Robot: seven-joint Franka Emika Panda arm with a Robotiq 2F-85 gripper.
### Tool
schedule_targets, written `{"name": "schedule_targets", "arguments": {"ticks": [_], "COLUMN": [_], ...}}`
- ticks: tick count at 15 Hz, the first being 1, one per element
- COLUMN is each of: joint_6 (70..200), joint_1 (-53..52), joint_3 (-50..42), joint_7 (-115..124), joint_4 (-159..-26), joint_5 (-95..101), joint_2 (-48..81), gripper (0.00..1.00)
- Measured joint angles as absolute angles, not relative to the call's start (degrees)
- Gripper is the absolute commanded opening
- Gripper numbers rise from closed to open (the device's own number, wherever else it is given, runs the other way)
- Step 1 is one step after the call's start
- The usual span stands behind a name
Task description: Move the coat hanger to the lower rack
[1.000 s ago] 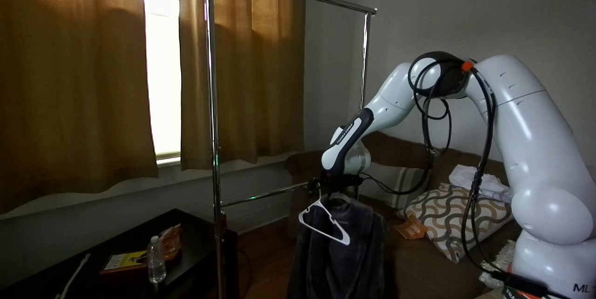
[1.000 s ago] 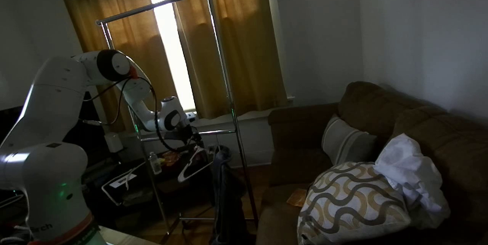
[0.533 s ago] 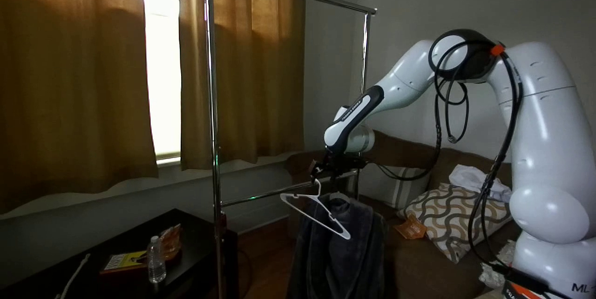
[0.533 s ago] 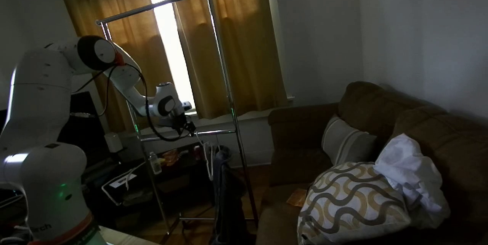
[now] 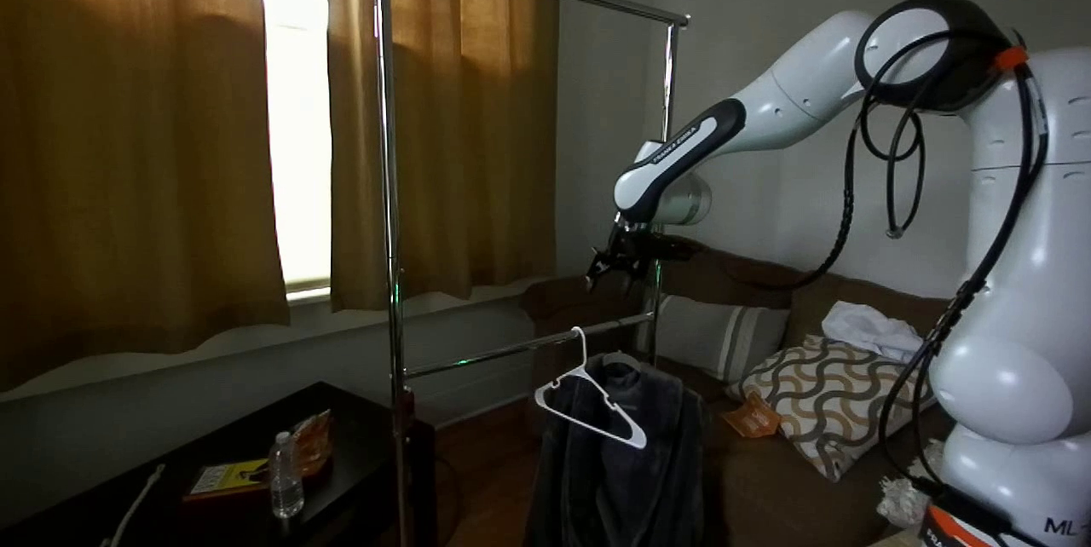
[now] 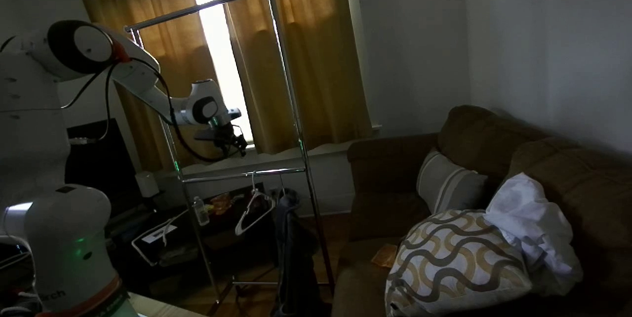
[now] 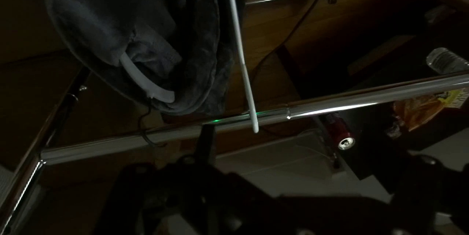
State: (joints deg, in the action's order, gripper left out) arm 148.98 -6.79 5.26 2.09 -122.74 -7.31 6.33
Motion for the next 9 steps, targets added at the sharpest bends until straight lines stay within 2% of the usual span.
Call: {"name": "schedule_targets", "arguments": {"ticks": [9], "joint_6": [144.3], "joint_1": [-6.7], "joint_3": [5.3], "joint_7": [1.1], "joint_4": [-124.1], "joint_5": [-8.3], "joint_2": [1.6], "gripper": [1.0]}}
